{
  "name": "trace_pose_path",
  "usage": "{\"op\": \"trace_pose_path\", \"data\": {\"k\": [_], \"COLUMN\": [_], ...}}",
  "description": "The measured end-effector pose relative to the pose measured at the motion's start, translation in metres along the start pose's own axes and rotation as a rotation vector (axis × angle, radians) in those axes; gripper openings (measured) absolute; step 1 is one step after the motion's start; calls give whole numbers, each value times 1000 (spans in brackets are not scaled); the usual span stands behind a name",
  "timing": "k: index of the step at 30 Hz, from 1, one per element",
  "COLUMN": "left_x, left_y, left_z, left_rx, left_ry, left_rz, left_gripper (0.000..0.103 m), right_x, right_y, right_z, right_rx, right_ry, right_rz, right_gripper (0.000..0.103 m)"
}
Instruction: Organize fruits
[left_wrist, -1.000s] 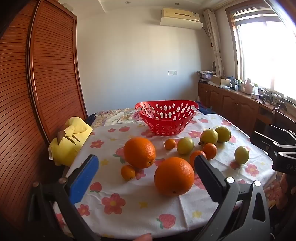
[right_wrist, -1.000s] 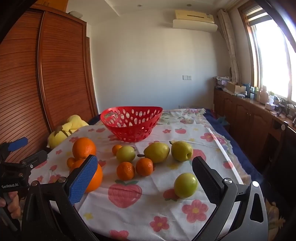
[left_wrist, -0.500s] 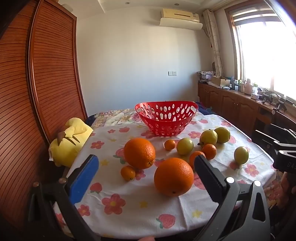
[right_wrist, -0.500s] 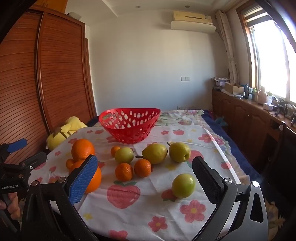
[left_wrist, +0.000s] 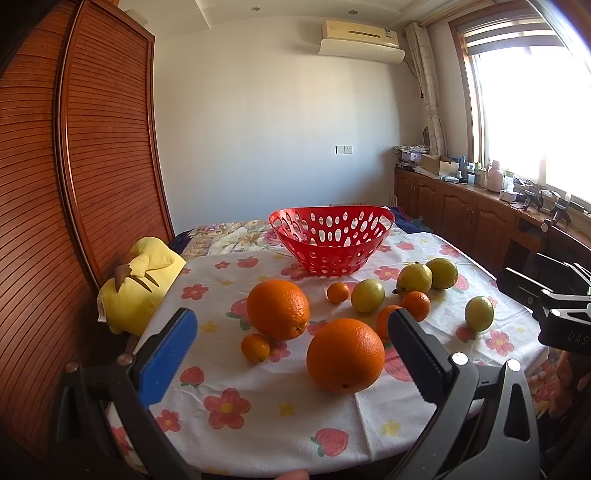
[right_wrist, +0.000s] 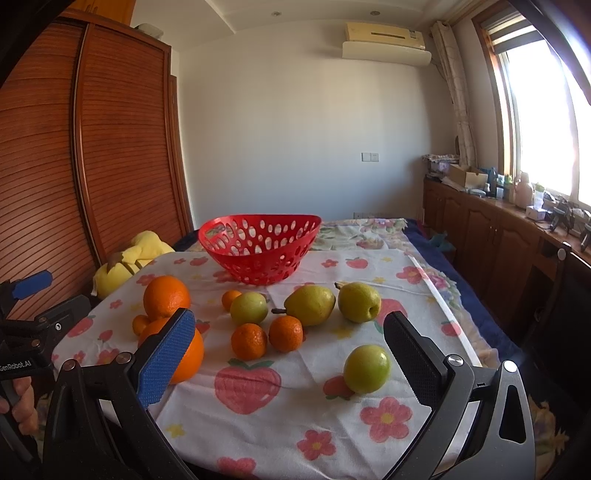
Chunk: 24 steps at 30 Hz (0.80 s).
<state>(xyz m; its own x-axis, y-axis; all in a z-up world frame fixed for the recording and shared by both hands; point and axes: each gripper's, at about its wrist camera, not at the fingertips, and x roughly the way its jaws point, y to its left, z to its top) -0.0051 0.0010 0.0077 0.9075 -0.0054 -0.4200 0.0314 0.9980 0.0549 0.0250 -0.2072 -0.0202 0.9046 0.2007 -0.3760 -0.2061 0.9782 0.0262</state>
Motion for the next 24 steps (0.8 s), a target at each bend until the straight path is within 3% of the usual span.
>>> {"op": "trace_pose_path", "data": {"k": [24], "left_x": [-9], "left_y": [0], "left_z": [6], "left_rx": [6], "left_ry": [-25], "left_rz": [0], "left_gripper": [103], "right_x": [1], "right_y": [0], "right_z": [0], "right_rx": [2], "right_ry": [-11], "right_rz": [-9], "right_gripper": [103]}}
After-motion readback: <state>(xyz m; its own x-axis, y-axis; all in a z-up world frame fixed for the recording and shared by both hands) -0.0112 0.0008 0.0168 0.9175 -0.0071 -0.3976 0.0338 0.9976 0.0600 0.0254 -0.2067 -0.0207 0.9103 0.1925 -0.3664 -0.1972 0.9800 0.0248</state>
